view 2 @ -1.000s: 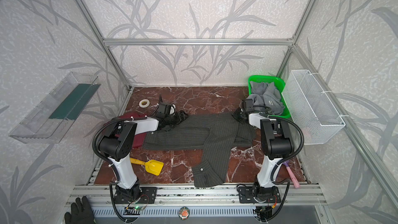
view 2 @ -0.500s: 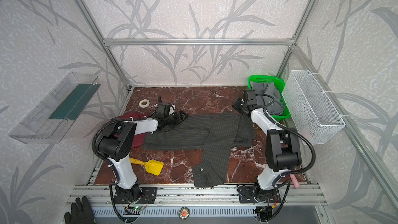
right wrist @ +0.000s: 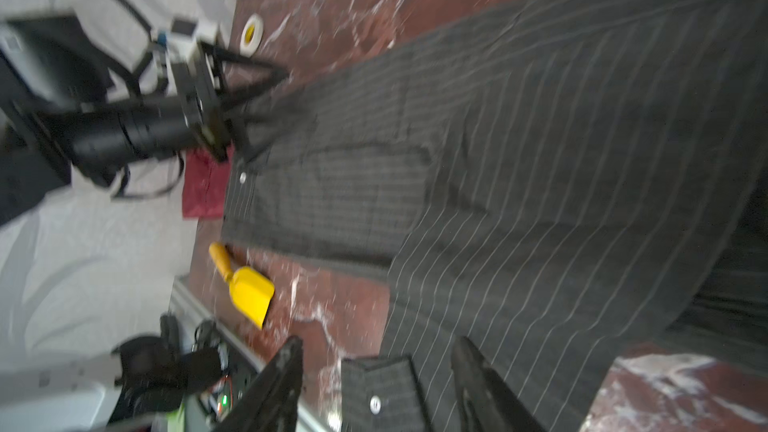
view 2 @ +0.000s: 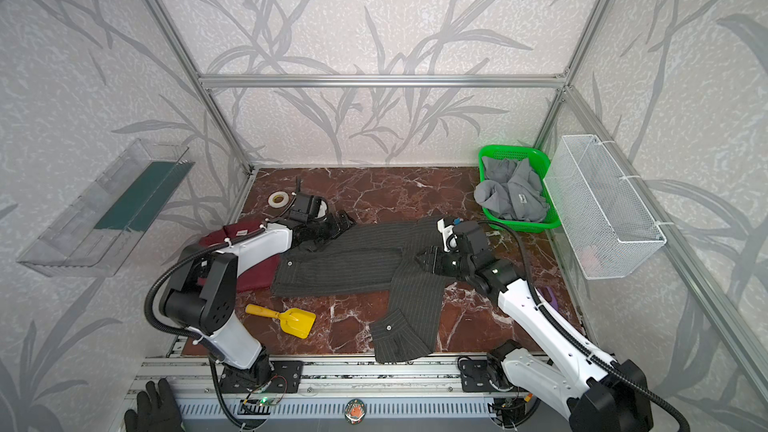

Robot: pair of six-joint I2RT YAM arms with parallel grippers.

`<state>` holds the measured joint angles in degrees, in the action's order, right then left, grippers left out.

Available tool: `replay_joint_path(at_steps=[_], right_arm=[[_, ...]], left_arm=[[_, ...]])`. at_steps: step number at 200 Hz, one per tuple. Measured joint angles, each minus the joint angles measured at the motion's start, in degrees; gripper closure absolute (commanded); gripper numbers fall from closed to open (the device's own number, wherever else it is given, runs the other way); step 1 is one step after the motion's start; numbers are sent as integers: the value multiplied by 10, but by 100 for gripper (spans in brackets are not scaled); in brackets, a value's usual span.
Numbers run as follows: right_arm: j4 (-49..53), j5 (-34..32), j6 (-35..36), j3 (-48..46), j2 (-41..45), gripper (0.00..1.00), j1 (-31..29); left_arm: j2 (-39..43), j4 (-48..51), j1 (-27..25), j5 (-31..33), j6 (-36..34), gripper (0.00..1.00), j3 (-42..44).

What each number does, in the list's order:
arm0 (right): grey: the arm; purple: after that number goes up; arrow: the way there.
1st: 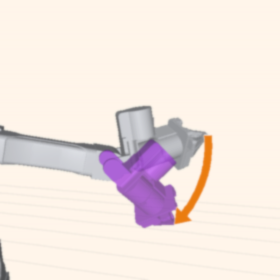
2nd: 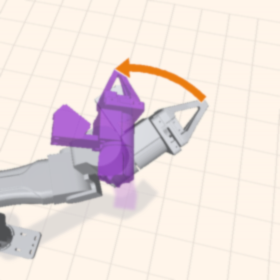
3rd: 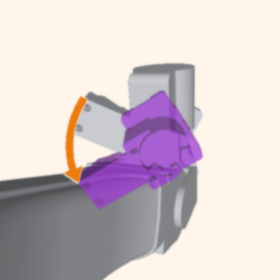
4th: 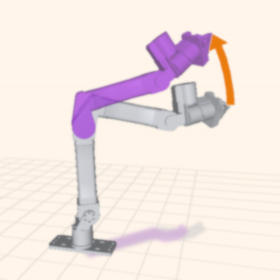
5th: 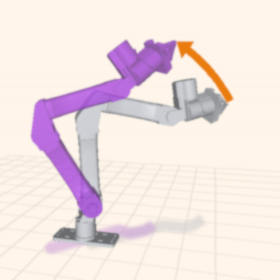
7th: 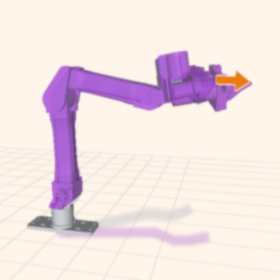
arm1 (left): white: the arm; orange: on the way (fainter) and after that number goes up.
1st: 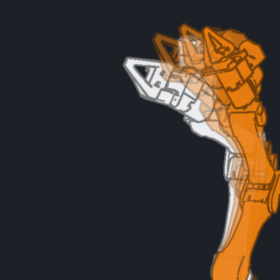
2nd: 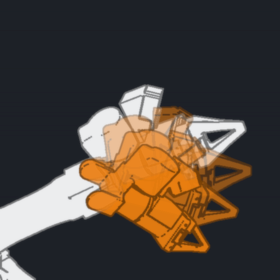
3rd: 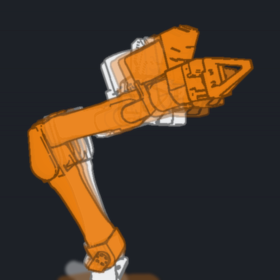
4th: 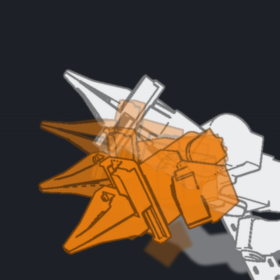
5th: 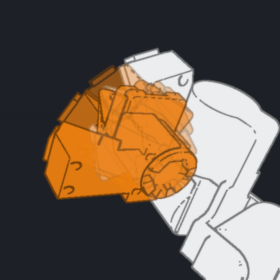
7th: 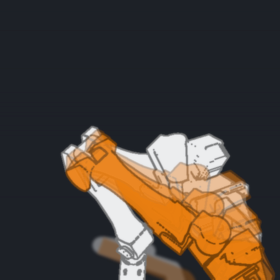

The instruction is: Fold and stack the long sleeve shirts

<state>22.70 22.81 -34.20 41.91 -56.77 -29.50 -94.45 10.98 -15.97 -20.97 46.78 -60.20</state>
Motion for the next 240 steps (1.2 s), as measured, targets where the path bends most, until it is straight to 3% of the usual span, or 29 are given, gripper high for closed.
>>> replay_joint_path(at_steps=[61, 110, 144, 158, 194, 240], right_arm=[[26, 21, 84, -43, -81, 44, -179], [19, 1, 120, -44, -196, 45, -198], [15, -9, 136, -42, -247, 48, -205], [6, -11, 138, -41, -252, 53, -208], [-15, -17, 139, -41, -266, 76, -213], [-25, -17, 135, -40, -274, 92, -217]], left_arm=[[90, 152, -1, 75, -109, 1, -112], [189, 226, 6, 168, -205, 1, -115], [259, 228, 8, 228, -244, 1, -48], [278, 229, 9, 247, -253, 1, -22], [300, 227, 9, 283, -269, 1, 7], [301, 219, 11, 298, -278, 1, 8]])
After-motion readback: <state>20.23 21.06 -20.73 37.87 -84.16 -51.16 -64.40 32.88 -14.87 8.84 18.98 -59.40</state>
